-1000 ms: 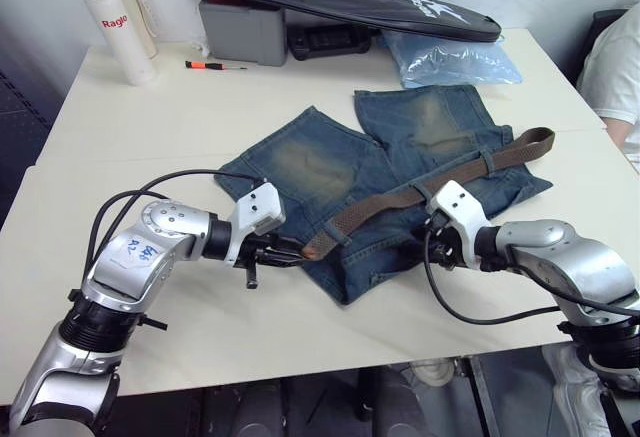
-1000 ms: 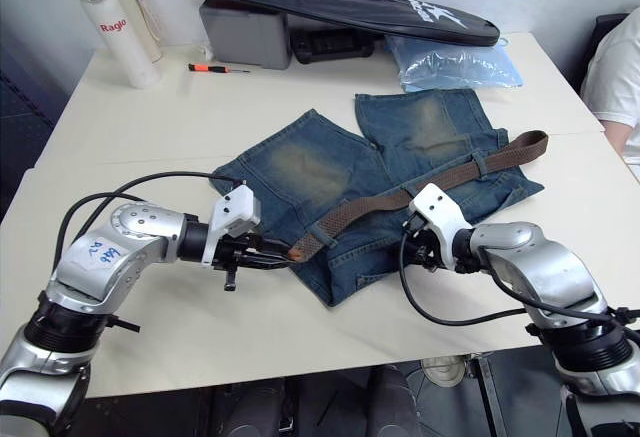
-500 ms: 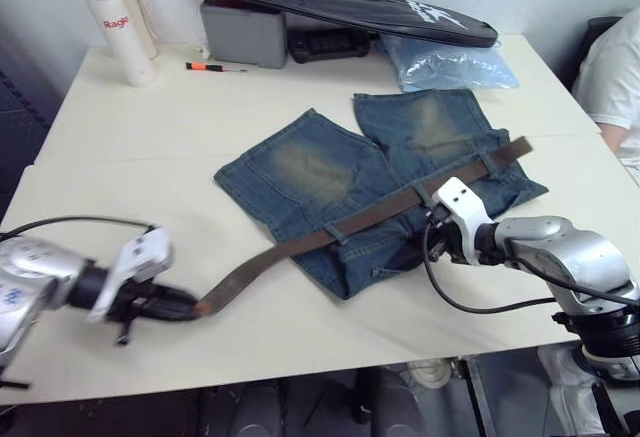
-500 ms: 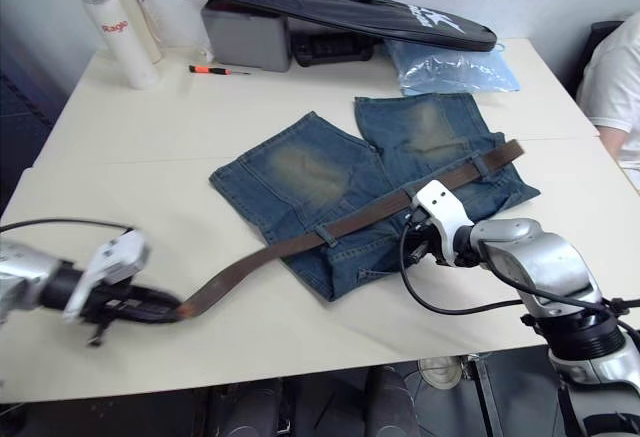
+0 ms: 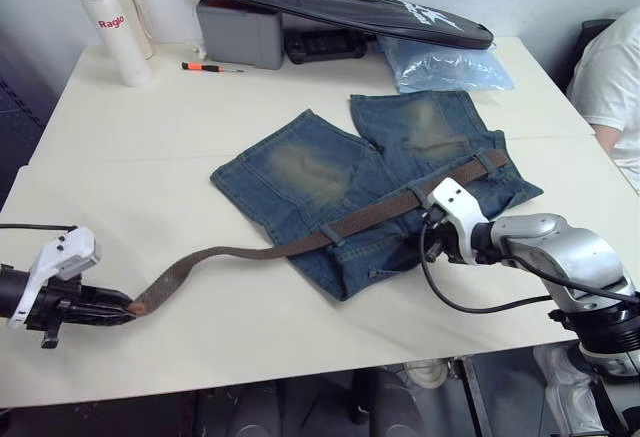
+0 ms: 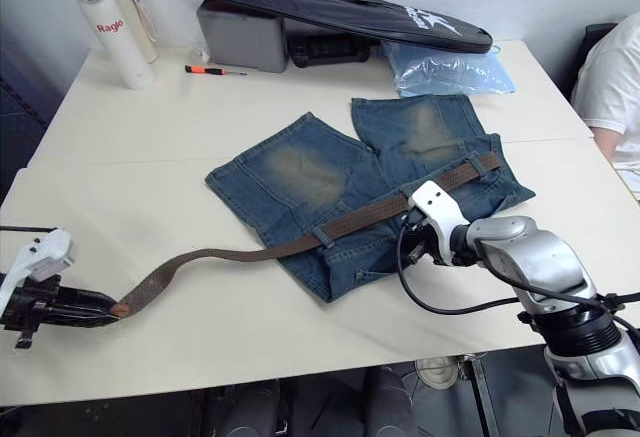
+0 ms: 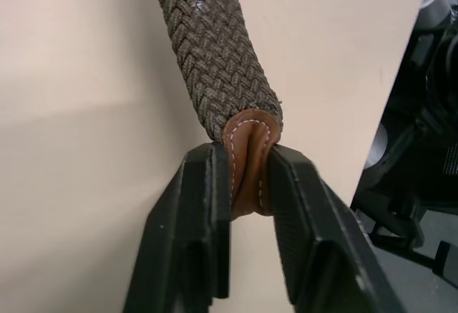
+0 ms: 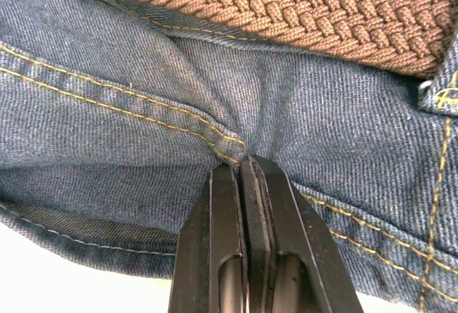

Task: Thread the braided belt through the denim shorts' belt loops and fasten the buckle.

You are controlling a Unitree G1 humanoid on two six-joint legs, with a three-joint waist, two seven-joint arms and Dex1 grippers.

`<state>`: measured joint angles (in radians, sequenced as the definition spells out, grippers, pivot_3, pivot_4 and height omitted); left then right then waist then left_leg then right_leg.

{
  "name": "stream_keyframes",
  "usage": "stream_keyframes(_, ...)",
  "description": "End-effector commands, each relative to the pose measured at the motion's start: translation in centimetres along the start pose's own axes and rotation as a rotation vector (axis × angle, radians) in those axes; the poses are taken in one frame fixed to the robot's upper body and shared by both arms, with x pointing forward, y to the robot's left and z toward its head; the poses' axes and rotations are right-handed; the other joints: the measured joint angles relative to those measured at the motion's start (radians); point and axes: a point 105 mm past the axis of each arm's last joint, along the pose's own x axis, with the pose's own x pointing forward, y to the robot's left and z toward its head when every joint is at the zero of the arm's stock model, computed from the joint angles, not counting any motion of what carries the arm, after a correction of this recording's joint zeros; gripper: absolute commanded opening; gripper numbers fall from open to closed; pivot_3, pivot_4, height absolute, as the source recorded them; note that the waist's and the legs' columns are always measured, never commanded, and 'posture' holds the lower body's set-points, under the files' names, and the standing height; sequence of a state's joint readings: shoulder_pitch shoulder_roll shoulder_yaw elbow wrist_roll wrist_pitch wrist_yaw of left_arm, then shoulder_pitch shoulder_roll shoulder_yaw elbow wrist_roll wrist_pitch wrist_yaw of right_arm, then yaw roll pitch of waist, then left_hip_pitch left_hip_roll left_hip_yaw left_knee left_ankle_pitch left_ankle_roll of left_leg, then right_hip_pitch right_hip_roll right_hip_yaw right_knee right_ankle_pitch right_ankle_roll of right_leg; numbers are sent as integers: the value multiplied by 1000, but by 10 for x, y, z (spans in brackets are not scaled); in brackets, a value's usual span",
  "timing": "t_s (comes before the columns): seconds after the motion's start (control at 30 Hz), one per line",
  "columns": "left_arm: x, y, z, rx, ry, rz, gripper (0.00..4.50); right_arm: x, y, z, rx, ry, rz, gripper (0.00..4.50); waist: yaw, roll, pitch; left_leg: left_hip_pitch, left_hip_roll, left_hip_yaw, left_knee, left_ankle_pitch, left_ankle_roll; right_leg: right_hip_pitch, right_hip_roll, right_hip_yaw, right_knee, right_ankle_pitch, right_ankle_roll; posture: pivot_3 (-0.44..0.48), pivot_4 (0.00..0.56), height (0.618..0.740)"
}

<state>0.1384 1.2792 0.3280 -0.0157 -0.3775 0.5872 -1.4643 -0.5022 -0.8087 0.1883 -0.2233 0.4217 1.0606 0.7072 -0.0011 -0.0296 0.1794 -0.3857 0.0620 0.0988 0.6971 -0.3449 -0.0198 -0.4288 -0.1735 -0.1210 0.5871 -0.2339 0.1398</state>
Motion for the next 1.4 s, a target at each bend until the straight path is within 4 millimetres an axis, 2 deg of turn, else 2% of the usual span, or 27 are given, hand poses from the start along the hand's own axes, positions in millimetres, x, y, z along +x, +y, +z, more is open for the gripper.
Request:
stream_keyframes(0.03, -17, 19, 10, -43, -11, 101, 2667, -2, -5, -19, 45, 76, -17, 0, 0, 0, 0, 0, 2, 0, 0, 0, -1, 0, 2, 0, 1, 0, -1, 0, 150, 740)
stream_keyframes(0.17, -27, 29, 25, -30, -70, 153, 4019, -11, 1, -4, 9, 11, 41, 0, 5, 2, 1, 0, 3, 0, 0, 0, -2, -1, 3, 0, 1, -1, -2, 0, 150, 740)
stream_keyframes(0.2, -29, 31, 27, -27, -78, 161, 4481, -12, 3, -2, 4, -1, 55, 0, 7, 4, 2, 0, 3, 1, 0, 0, -2, -1, 3, 0, 1, -1, -2, 0, 150, 740)
stream_keyframes(0.37, -53, 47, 45, -2, -159, 276, 4481, -28, 17, 19, -69, -88, 173, 0, 2, 8, 5, -3, 3, 5, -3, -1, -2, -9, 3, 1, 2, -1, -2, 0, 150, 740)
stream_keyframes(0.43, -56, 51, 49, 2, -176, 300, 4481, -31, 20, 23, -83, -103, 196, 0, 0, 8, 5, -4, 3, 8, -5, 0, -3, -12, 3, 1, 3, -1, -2, 0, 150, 740)
stream_keyframes(0.5, -50, 46, 58, 19, -207, 255, 4481, -33, 22, 25, -102, -113, 219, 0, -4, 8, 5, -3, 3, 11, -6, 0, -3, -14, 3, 1, 3, -1, -2, 0, 150, 740)
stream_keyframes(0.63, -25, 8, 87, 142, -296, 28, 4481, -43, 28, 27, -143, -117, 259, 0, -3, 9, 5, -3, 4, 16, -6, -1, -2, -16, 3, 3, 3, -1, -2, 0, 150, 740)
stream_keyframes(0.8, 0, -26, 107, 215, -314, -155, 4481, -63, 29, 29, -156, -104, 264, 0, 0, 9, 6, -3, 5, 17, -6, -1, -3, -17, 3, 4, 3, -1, -2, 0, 150, 740)
stream_keyframes(0.97, 23, -42, 123, 277, -317, -234, 4481, -72, 28, 32, -139, -112, 246, 0, 1, 9, 6, -2, 5, 17, -5, -1, -3, -17, 3, 5, 4, -1, -2, 0, 150, 740)
stream_keyframes(1.1, 29, -43, 132, 302, -324, -250, 4481, -66, 33, 32, -100, -125, 249, 0, 2, 9, 6, -2, 4, 18, -5, -1, -3, -17, 3, 5, 4, -1, -2, 0, 150, 740)
stream_keyframes(1.23, 29, -41, 134, 319, -311, -251, 4500, -62, 41, 34, -74, -142, 276, 1329, -1, 9, 6, -2, 4, 18, -5, -1, -3, -17, 3, 5, 4, -1, -2, 0, 150, 740)
stream_keyframes(1.33, 27, -42, 135, 326, -309, -255, 4500, -62, 45, 36, -72, -154, 286, 2731, 1, 9, 6, -2, 4, 18, -5, -1, -3, -17, 3, 5, 4, -1, -2, 0, 150, 740)
stream_keyframes(1.4, 29, -43, 139, 352, -320, -260, 4500, -71, 47, 36, -77, -143, 304, 3821, 1, 9, 6, -2, 4, 18, -4, -2, -3, -17, 3, 5, 4, -1, -2, 0, 150, 740)
